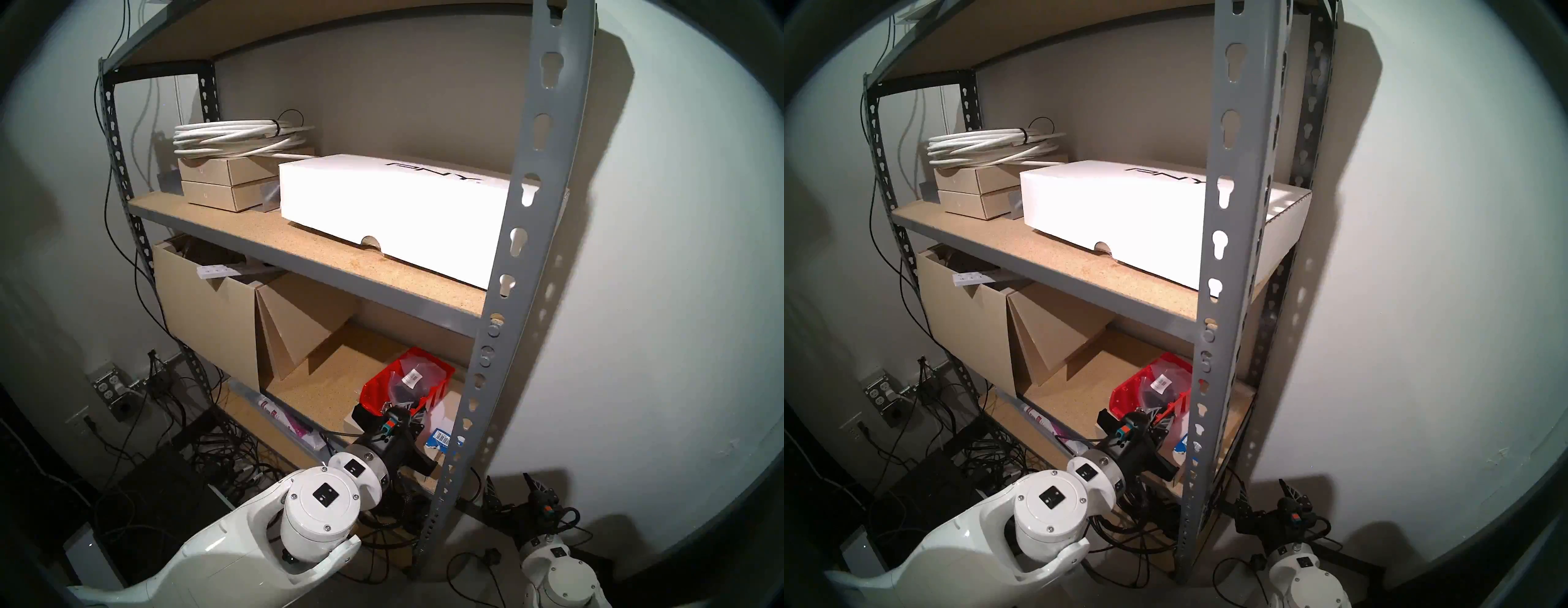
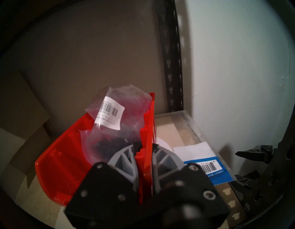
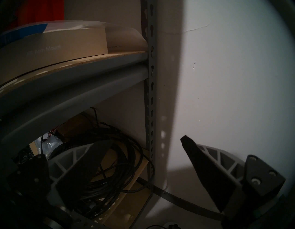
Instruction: Organize the rack shelf by putting things into a case
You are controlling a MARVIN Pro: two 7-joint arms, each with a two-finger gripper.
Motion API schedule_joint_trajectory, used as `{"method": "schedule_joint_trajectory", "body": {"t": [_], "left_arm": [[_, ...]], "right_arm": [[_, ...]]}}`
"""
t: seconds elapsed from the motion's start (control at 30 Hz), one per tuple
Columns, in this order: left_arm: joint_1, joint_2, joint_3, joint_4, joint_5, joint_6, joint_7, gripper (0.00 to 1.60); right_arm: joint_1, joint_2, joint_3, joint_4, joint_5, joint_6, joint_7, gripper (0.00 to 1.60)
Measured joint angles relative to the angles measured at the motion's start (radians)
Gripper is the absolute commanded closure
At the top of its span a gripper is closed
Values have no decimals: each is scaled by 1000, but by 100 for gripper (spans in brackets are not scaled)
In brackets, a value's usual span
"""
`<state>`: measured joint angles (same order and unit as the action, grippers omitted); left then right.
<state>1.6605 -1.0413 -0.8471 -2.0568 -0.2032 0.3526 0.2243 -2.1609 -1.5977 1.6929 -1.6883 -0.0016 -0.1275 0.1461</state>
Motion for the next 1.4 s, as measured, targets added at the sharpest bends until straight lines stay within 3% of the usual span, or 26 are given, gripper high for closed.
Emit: {"method": "schedule_joint_trajectory", "body": {"t": [0.27, 0.3, 0.4, 0.47, 0.87, 0.97, 1.4], "left_arm": [[-1, 2, 1, -1, 4, -1, -1, 77], [-1, 2, 1, -3, 4, -2, -3, 53], [-1, 3, 1, -7, 5, -3, -9, 48], [-1, 3, 1, -10, 5, -4, -14, 26], [8, 17, -8, -51, 6, -2, -29, 18], [19, 30, -18, -78, -6, -1, -35, 0], [84, 99, -102, -183, -57, -38, -20, 0]], "right_arm": [[0, 0, 0, 0, 0, 0, 0, 0], [0, 0, 0, 0, 0, 0, 0, 0], [0, 0, 0, 0, 0, 0, 0, 0], [0, 0, 0, 0, 0, 0, 0, 0], [0, 0, 0, 0, 0, 0, 0, 0], [0, 0, 0, 0, 0, 0, 0, 0], [0, 0, 0, 0, 0, 0, 0, 0]]}}
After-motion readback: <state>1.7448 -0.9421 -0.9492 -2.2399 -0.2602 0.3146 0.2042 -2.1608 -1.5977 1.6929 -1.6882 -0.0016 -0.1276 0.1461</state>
